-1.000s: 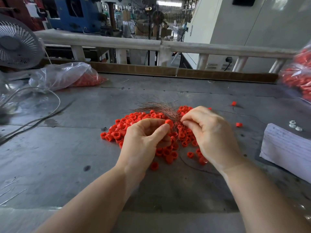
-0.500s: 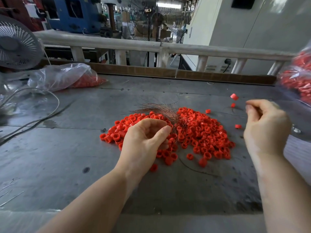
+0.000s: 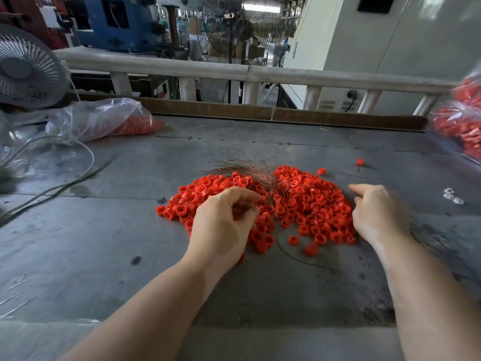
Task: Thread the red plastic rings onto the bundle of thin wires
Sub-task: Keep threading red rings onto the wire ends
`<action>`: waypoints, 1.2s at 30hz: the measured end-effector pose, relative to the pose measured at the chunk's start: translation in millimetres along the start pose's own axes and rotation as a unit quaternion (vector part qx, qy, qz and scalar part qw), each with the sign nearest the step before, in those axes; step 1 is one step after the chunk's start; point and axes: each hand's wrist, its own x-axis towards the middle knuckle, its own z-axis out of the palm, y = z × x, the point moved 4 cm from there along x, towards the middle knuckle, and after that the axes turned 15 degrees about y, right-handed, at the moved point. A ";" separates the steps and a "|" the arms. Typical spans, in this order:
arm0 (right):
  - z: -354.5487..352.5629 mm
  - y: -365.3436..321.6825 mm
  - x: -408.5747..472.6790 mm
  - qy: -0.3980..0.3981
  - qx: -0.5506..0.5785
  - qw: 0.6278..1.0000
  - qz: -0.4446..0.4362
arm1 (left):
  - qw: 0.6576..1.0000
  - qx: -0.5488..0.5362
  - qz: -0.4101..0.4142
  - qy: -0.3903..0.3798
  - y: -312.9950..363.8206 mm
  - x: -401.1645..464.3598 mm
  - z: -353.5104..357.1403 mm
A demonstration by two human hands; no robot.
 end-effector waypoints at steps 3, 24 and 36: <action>0.0 -1.8 -1.6 -0.001 -0.004 1.000 -0.020 | 1.000 0.013 0.018 -0.005 1.7 -0.6 0.1; -22.7 -100.4 -60.0 -0.094 0.274 0.908 -0.304 | 0.980 0.161 0.114 0.006 3.8 3.6 -1.5; -12.1 -103.4 -69.4 -0.114 0.201 0.927 -0.296 | 0.980 0.172 0.104 -0.005 -1.1 4.0 1.2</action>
